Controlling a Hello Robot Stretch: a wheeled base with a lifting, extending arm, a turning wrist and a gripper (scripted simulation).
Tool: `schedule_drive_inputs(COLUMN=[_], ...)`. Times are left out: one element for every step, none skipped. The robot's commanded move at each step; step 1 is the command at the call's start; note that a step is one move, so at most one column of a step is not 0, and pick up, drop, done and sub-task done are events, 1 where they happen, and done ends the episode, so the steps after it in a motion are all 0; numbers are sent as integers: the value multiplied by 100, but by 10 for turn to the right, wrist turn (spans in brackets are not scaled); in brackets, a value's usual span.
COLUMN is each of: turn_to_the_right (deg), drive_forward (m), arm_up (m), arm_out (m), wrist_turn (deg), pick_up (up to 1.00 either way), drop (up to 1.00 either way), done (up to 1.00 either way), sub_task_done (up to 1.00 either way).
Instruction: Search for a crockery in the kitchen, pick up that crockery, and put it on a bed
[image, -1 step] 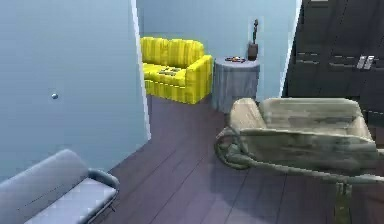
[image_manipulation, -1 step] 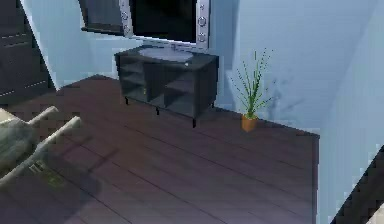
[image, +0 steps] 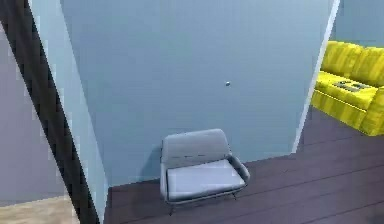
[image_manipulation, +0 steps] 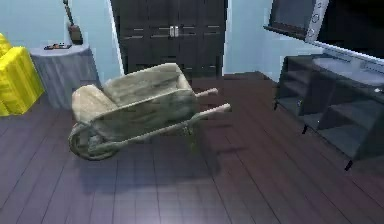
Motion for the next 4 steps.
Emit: schedule_drive_inputs(turn_to_the_right=[-450, -450, -90, 0], drive_forward=[0, 0, 0, 100], arm_up=[0, 0, 0, 0], arm_out=[0, 0, 0, 0], wrist_turn=[0, 0, 0, 0], pick_up=[0, 0, 0, 0], drop=[0, 0, 0, 0], done=[0, 0, 0, 0], sub_task_done=[0, 0, 0, 0])
